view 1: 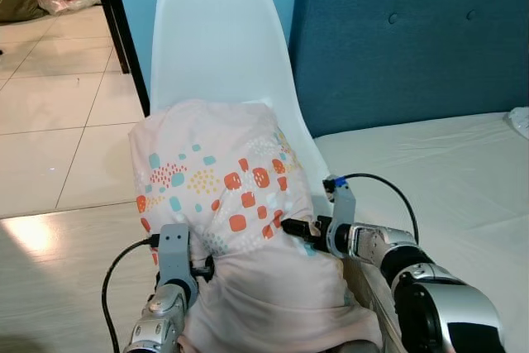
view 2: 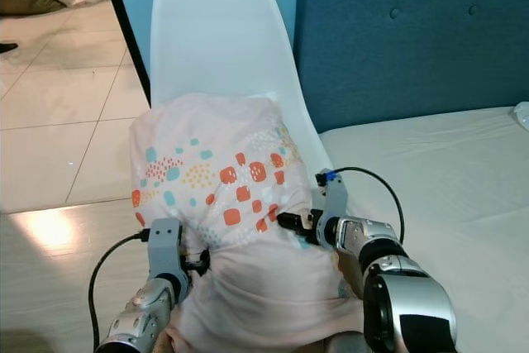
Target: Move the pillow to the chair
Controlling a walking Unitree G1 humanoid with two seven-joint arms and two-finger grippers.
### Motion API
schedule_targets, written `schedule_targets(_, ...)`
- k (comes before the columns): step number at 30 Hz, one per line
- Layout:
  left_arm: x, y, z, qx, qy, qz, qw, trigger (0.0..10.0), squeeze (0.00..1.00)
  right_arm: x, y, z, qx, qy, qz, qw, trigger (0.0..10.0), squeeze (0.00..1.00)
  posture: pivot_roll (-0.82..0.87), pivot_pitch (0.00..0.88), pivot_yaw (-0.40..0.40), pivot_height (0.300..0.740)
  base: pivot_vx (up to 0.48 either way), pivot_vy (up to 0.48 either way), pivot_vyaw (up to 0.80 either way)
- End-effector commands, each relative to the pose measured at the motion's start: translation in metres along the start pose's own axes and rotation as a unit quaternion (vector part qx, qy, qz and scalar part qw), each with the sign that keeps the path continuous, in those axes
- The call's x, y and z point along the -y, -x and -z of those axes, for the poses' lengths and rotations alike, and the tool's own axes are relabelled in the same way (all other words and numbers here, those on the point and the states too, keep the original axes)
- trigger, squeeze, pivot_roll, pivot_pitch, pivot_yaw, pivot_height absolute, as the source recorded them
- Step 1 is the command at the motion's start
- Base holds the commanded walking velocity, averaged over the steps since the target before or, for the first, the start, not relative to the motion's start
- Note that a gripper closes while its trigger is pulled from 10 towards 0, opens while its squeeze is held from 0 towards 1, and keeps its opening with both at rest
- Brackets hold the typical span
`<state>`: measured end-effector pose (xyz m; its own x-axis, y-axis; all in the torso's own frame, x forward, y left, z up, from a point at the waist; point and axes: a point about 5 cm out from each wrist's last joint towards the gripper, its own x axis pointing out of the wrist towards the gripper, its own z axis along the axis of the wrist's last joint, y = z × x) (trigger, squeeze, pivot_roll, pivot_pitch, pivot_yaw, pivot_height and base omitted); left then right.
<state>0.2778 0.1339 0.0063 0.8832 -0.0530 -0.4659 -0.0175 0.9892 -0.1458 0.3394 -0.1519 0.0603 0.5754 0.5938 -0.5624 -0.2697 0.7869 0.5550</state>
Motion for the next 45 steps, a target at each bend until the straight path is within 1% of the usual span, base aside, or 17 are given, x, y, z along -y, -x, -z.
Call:
schedule_targets(1,0.01,0.001,0.011,-0.029,0.007,0.013,0.999,10.0,0.0,-0.004,-0.008,0.026,-0.063,-0.017,-0.019,0.998,10.0,0.0,0.12,0.121,-0.08,0.493,0.0,0.0,0.0)
schedule_targets(2,0.01,0.001,0.011,-0.029,0.007,0.013,0.999,10.0,0.0,-0.004,-0.008,0.026,-0.063,-0.017,-0.019,0.998,10.0,0.0,0.12,0.121,-0.08,0.493,0.0,0.0,0.0)
schedule_targets(3,0.01,0.001,0.011,-0.029,0.008,0.012,0.999,10.0,0.0,-0.007,-0.01,0.031,-0.078,-0.007,-0.034,0.996,7.5,0.0,0.13,0.122,-0.082,0.493,0.0,0.0,0.0)
schedule_targets(4,0.009,0.001,0.011,-0.029,0.009,0.012,0.999,10.0,0.0,-0.009,-0.012,0.034,-0.088,0.001,-0.041,0.995,2.3,0.0,0.13,0.122,-0.081,0.493,0.0,0.0,0.0)
schedule_targets(5,0.009,0.001,0.011,-0.029,0.009,0.012,0.999,10.0,0.0,-0.009,-0.012,0.034,-0.088,0.001,-0.041,0.995,2.3,0.0,0.13,0.122,-0.081,0.493,0.0,0.0,0.0)
schedule_targets(6,0.009,0.001,0.011,-0.029,0.009,0.011,0.999,10.0,0.0,-0.011,-0.014,0.037,-0.09,0.002,-0.04,0.995,0.0,0.0,0.13,0.12,-0.082,0.493,0.0,0.0,0.0)
schedule_targets(21,0.009,-0.002,0.007,-0.026,0.012,0.012,1.0,10.0,0.0,-0.022,-0.02,0.016,0.0,-0.052,-0.054,0.997,0.0,0.0,0.12,0.107,-0.077,0.493,0.0,0.0,0.0)
schedule_targets(27,0.011,-0.003,0.006,-0.026,0.013,0.013,0.999,10.0,0.0,-0.035,-0.018,-0.006,0.066,-0.054,-0.122,0.989,0.0,0.0,0.12,0.102,-0.079,0.493,0.0,0.0,0.0)
schedule_targets(28,0.011,-0.003,0.005,-0.025,0.014,0.013,0.999,10.0,0.0,-0.045,-0.015,-0.018,0.093,-0.038,-0.18,0.979,0.0,0.0,0.12,0.098,-0.079,0.493,0.0,0.0,0.0)
schedule_targets(30,0.012,-0.004,0.005,-0.025,0.014,0.013,0.999,10.0,0.0,-0.05,-0.014,-0.024,0.106,-0.032,-0.206,0.972,0.0,0.0,0.12,0.096,-0.081,0.493,0.0,0.0,0.0)
schedule_targets(32,0.012,-0.004,0.003,-0.023,0.015,0.014,1.0,10.0,0.0,-0.065,-0.007,-0.045,0.159,-0.029,-0.28,0.946,0.0,0.0,0.12,0.093,-0.081,0.493,0.0,0.0,0.0)
schedule_targets(33,0.012,-0.004,0.003,-0.023,0.015,0.014,1.0,10.0,0.0,-0.065,-0.007,-0.045,0.159,-0.029,-0.28,0.946,0.0,0.0,0.12,0.093,-0.081,0.493,0.0,0.0,0.0)
schedule_targets(38,0.012,-0.007,-0.001,-0.019,0.015,0.014,1.0,10.0,0.0,-0.083,0.012,-0.093,0.272,-0.057,-0.323,0.905,0.0,0.0,0.12,0.081,-0.082,0.493,0.0,0.0,0.0)
schedule_targets(39,0.012,-0.007,-0.001,-0.019,0.015,0.014,1.0,10.0,0.0,-0.083,0.012,-0.093,0.272,-0.057,-0.323,0.905,0.0,0.0,0.12,0.081,-0.082,0.493,0.0,0.0,0.0)
schedule_targets(40,0.012,-0.007,-0.002,-0.018,0.016,0.013,1.0,10.0,0.0,-0.089,0.025,-0.119,0.33,-0.055,-0.321,0.886,0.0,0.0,0.12,0.076,-0.082,0.493,0.0,0.0,0.0)
schedule_targets(41,0.012,-0.007,-0.002,-0.018,0.016,0.013,1.0,10.0,0.0,-0.089,0.025,-0.119,0.33,-0.055,-0.321,0.886,0.0,0.0,0.12,0.076,-0.082,0.493,0.0,0.0,0.0)
schedule_targets(45,0.012,-0.008,-0.003,-0.017,0.016,0.013,1.0,10.0,0.0,-0.097,0.05,-0.156,0.421,-0.045,-0.298,0.856,0.0,0.0,0.12,0.067,-0.079,0.493,0.0,0.0,0.0)
